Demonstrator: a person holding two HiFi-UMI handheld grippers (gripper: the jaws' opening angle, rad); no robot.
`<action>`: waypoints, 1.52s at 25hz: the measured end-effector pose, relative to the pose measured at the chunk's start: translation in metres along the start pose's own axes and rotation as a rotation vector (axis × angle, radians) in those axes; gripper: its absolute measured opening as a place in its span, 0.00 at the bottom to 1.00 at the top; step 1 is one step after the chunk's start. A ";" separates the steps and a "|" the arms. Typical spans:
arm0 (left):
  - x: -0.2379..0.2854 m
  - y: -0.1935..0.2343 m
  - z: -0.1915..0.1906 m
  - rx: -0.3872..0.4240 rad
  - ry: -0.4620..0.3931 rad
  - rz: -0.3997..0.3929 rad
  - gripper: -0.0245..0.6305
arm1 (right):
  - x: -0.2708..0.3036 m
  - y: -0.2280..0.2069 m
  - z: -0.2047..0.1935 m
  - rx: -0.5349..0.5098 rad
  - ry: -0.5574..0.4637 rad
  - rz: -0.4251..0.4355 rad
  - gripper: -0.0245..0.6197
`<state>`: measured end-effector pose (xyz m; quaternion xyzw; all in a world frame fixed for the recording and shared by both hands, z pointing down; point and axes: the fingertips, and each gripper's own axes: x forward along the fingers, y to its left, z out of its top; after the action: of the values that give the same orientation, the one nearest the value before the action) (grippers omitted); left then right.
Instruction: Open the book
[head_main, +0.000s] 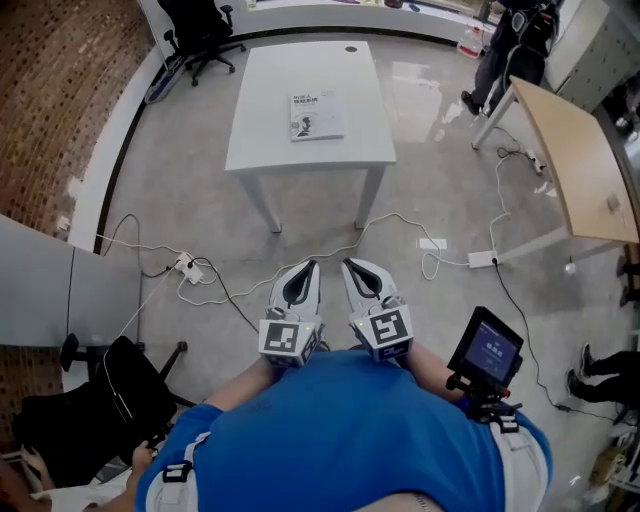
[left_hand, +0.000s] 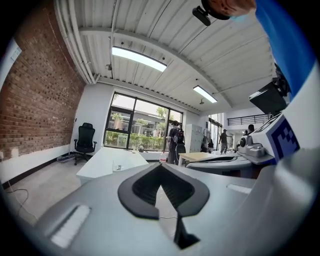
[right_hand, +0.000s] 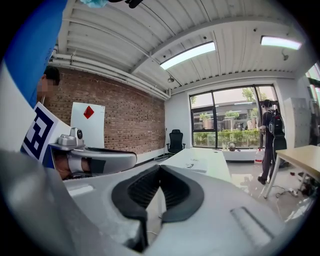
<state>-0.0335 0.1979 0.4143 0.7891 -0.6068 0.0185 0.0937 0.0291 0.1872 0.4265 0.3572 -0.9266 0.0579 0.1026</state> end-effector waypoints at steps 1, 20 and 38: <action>0.002 0.011 0.001 -0.004 0.003 -0.006 0.05 | 0.010 0.004 0.002 0.001 0.002 -0.005 0.04; 0.103 0.120 0.005 -0.009 0.046 -0.001 0.05 | 0.147 -0.039 0.024 -0.074 -0.014 -0.043 0.04; 0.256 0.152 0.021 -0.001 0.093 -0.014 0.05 | 0.238 -0.170 0.039 0.015 0.007 -0.068 0.04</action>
<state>-0.1144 -0.0873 0.4489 0.7916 -0.5963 0.0543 0.1222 -0.0347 -0.0998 0.4499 0.3892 -0.9130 0.0626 0.1048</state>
